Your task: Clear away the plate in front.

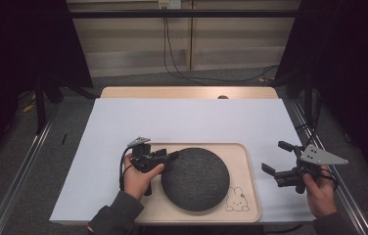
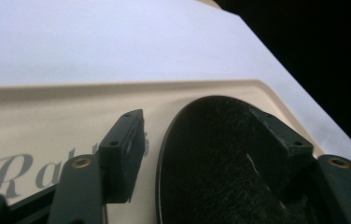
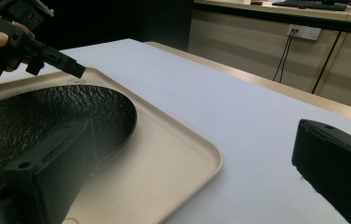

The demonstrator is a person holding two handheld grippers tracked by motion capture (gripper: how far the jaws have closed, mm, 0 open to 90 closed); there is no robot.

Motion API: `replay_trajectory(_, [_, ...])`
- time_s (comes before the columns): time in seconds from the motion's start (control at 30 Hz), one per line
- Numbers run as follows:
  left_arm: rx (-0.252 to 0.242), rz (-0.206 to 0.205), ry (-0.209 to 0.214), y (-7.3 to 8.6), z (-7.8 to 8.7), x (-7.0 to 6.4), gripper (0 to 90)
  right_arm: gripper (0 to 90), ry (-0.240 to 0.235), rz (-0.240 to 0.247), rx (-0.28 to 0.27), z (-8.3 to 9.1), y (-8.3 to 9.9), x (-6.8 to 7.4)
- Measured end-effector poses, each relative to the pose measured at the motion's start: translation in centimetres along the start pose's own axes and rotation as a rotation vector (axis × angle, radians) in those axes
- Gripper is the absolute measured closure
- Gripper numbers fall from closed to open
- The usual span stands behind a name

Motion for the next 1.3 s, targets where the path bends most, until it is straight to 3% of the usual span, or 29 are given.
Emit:
replay_trajectory(0.2, [-0.043,-0.057,0.001,-1.1,0.6,-0.1,26.3,0.0,0.009,0.006,0.001,0.0,0.1,0.0])
replay_trajectory(0.47, [-0.073,-0.062,0.009,-1.8,1.0,-0.2,14.2,0.0,-0.013,0.012,0.013,-0.1,0.2,0.2])
replay_trajectory(0.57, [-0.083,-0.108,0.012,-2.1,1.6,0.0,10.1,0.0,-0.004,0.012,0.012,-0.1,0.2,0.2])
replay_trajectory(0.63, [-0.092,-0.113,0.025,-2.2,1.8,0.0,7.6,0.0,-0.01,0.012,0.014,-0.1,0.2,0.2])
replay_trajectory(0.73, [-0.098,-0.123,0.032,-2.3,2.0,0.1,5.1,0.0,-0.012,0.014,0.012,-0.2,0.2,0.2])
replay_trajectory(0.8, [-0.102,-0.159,0.043,-2.4,2.4,0.2,4.9,0.0,-0.008,0.013,0.014,-0.2,0.2,0.2])
replay_trajectory(0.9, [-0.113,-0.177,0.042,-2.5,2.7,0.2,4.0,0.0,-0.008,0.01,0.012,-0.2,0.2,0.2])
replay_trajectory(0.93, [-0.12,-0.165,0.044,-2.6,2.8,0.2,4.0,0.0,-0.007,0.011,0.01,-0.2,0.2,0.2])
replay_trajectory(1.3, [-0.149,-0.188,0.018,-3.2,4.0,1.1,3.3,0.0,-0.017,0.019,0.02,-0.3,0.3,0.3])
Point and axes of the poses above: each handheld gripper's, and its own axes: z roughly backward along the jaws, y roughly out of its underside, x roughly to its left, the point moved 8 cm from there along -z, roughly forward along the jaws, and after that the axes turned 1 degree about z, right-handed, at the moved point
